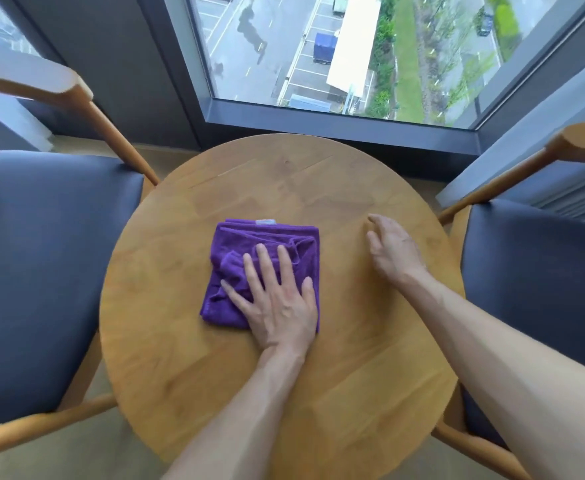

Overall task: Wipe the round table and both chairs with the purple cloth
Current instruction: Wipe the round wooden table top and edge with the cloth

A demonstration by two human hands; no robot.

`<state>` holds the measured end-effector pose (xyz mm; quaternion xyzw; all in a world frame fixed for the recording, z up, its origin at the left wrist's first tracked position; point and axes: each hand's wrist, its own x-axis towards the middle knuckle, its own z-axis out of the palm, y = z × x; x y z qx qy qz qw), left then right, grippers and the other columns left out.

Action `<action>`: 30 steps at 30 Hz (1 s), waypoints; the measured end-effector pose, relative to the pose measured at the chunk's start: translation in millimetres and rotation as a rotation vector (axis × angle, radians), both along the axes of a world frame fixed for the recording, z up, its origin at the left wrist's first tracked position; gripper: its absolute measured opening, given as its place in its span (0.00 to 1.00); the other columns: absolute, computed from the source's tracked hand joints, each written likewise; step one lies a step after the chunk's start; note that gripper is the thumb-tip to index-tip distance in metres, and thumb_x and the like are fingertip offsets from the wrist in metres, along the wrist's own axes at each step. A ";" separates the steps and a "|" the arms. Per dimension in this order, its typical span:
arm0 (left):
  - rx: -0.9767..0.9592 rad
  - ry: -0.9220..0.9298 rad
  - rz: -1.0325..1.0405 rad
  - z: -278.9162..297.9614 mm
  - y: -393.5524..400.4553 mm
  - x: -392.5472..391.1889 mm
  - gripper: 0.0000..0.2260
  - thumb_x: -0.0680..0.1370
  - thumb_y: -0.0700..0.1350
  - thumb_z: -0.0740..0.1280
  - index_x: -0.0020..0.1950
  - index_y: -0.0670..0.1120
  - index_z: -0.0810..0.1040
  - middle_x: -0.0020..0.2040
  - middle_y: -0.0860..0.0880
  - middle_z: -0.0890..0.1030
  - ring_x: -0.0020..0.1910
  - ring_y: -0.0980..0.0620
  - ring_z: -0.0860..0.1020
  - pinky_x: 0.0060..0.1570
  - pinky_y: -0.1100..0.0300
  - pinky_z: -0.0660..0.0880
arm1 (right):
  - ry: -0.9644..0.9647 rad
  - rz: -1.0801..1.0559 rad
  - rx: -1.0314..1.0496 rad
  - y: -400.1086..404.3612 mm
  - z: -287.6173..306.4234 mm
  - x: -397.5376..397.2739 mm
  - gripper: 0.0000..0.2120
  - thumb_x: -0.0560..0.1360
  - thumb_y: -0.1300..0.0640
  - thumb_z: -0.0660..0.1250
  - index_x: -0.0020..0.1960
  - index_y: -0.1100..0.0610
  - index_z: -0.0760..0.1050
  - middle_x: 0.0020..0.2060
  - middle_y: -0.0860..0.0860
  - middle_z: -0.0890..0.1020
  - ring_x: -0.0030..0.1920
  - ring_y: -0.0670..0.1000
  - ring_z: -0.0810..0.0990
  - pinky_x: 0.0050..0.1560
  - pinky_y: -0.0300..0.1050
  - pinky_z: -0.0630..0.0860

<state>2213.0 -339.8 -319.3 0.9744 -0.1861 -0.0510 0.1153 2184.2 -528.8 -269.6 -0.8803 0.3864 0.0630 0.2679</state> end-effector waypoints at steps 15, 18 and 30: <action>0.025 0.068 -1.013 4.5 6.1 -109.8 0.30 0.78 0.64 0.59 0.78 0.55 0.63 0.81 0.48 0.59 0.81 0.45 0.52 0.73 0.29 0.43 | 0.049 0.002 -0.143 -33.0 -1.9 -37.2 0.19 0.82 0.57 0.57 0.73 0.54 0.69 0.72 0.54 0.70 0.71 0.56 0.68 0.71 0.52 0.64; 0.012 0.014 -1.103 -0.5 74.5 -90.1 0.30 0.77 0.65 0.60 0.77 0.58 0.64 0.80 0.51 0.60 0.80 0.48 0.55 0.73 0.31 0.48 | 0.111 -0.032 -0.208 -13.1 -10.6 -35.3 0.21 0.80 0.60 0.59 0.73 0.53 0.68 0.74 0.55 0.66 0.73 0.58 0.64 0.71 0.55 0.64; 0.160 -0.055 -0.454 -0.1 210.5 111.5 0.30 0.78 0.69 0.52 0.78 0.60 0.62 0.81 0.52 0.59 0.79 0.49 0.58 0.73 0.30 0.48 | 0.167 -0.038 -0.188 46.8 -13.1 -29.9 0.26 0.78 0.59 0.60 0.75 0.52 0.63 0.77 0.56 0.61 0.75 0.58 0.60 0.72 0.54 0.62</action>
